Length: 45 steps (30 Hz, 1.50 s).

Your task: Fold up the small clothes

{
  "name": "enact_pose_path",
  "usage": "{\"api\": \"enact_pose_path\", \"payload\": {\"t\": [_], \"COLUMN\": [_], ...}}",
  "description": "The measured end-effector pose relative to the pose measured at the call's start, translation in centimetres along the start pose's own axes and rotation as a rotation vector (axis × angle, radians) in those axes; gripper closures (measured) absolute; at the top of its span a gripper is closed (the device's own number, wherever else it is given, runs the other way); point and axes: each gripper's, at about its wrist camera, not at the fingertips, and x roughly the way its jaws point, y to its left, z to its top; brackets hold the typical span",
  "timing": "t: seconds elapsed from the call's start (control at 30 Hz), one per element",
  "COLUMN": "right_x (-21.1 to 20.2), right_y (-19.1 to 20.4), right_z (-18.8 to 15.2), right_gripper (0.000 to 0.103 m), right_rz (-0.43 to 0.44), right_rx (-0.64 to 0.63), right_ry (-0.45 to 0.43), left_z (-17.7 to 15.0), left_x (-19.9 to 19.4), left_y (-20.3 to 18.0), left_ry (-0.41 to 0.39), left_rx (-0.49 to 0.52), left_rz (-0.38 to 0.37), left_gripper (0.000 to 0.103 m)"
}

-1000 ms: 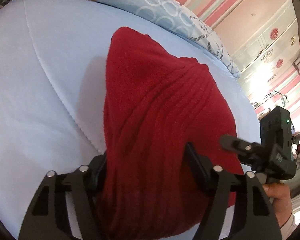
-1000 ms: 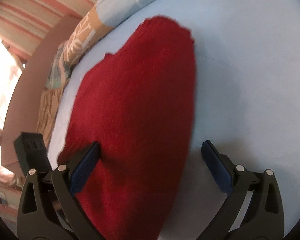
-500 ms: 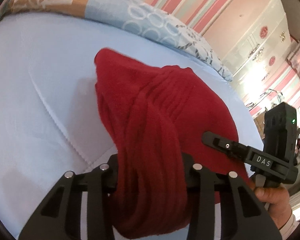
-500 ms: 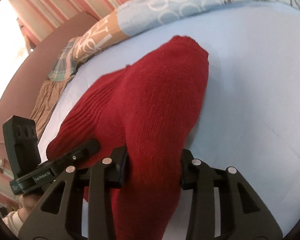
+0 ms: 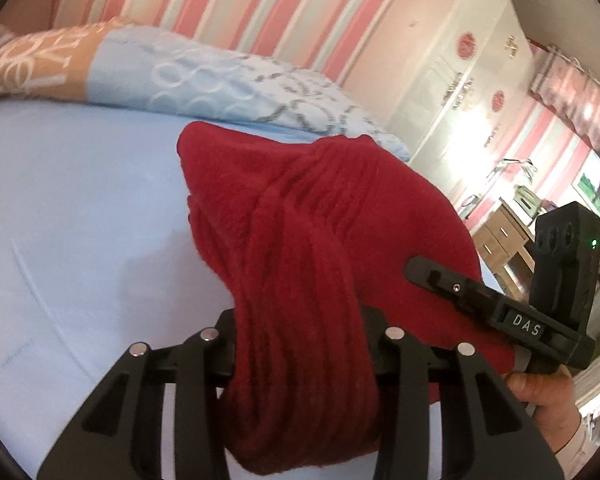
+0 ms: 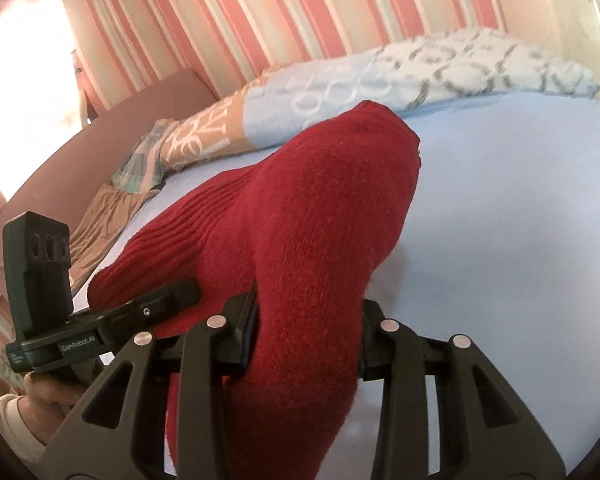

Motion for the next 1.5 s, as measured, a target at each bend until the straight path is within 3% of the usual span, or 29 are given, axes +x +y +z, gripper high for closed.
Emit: {"api": "enact_pose_path", "payload": {"t": [0.17,0.27,0.37,0.43,0.5,0.53,0.6,0.67,0.73,0.83,0.9,1.03,1.13,1.27,1.37,1.5], "right_x": [-5.5,-5.5,-3.5,-1.4,-1.6,-2.0,-3.4,-5.2,-7.1,-9.6,-9.9,-7.9,-5.2,-2.0,-0.6,0.6], "right_y": [-5.1,-8.4,-12.1,-14.3,-15.5,-15.7,-15.5,-15.3,-15.0,-12.7,-11.2,-8.5,-8.8,-10.6,-11.9,-13.1], "right_z": [-2.2,-4.7,-8.1,-10.7,-12.1,-12.3,-12.1,-11.7,-11.2,-9.5,-8.8,-7.9,-7.1,-6.5,-7.2,-7.9], "right_gripper": [0.067,0.066,0.065,0.054,0.045,0.036,0.023,0.023,0.017,0.007,0.005,0.003,0.003,0.003,0.003,0.003], "right_rz": [-0.025,0.002,0.027,-0.008,0.017,0.018,-0.036,-0.069,-0.137,-0.358,-0.418,-0.49,-0.524,-0.541,-0.542,-0.551], "right_rx": [-0.004,0.023,0.049,0.101,0.141,0.151,0.125,0.102,0.081,-0.039,-0.11,-0.282,-0.339,-0.341,-0.362,-0.37], "right_ry": [0.004,0.013,0.054,0.123,0.106,0.1,0.075,0.052,0.01,-0.08,-0.11,-0.163,-0.154,-0.095,-0.065,-0.058], "left_z": [-2.3,-4.8,-8.3,-11.1,-13.3,-14.0,-14.6,-14.7,-13.9,-11.9,-9.9,-6.3,-5.7,-6.9,-8.1,-8.9], "left_x": [1.9,4.3,7.8,9.8,10.0,9.3,7.8,6.4,4.3,2.2,0.9,0.8,3.9,9.7,11.9,12.6], "left_y": [-6.8,-8.7,-8.2,-7.4,-7.0,-6.6,-6.0,-5.3,-5.6,-7.3,-9.3,-10.6,-10.8,-7.6,-4.9,-2.1], "left_ry": [0.022,0.035,0.074,0.13,0.114,0.091,0.071,0.077,0.047,-0.027,-0.1,-0.183,-0.143,-0.026,-0.003,-0.004], "left_rx": [0.002,0.014,-0.016,-0.033,-0.021,-0.05,-0.092,-0.136,-0.096,-0.002,0.07,0.111,0.228,0.331,0.323,0.223], "left_rz": [0.012,0.049,0.085,0.107,0.147,0.157,0.154,0.129,0.147,0.231,0.337,0.392,0.482,0.61,0.644,0.633], "left_gripper": [0.062,0.061,0.061,0.052,0.033,0.026,0.022,0.021,0.021,0.019,0.018,0.013,0.013,0.013,0.011,0.008]}}
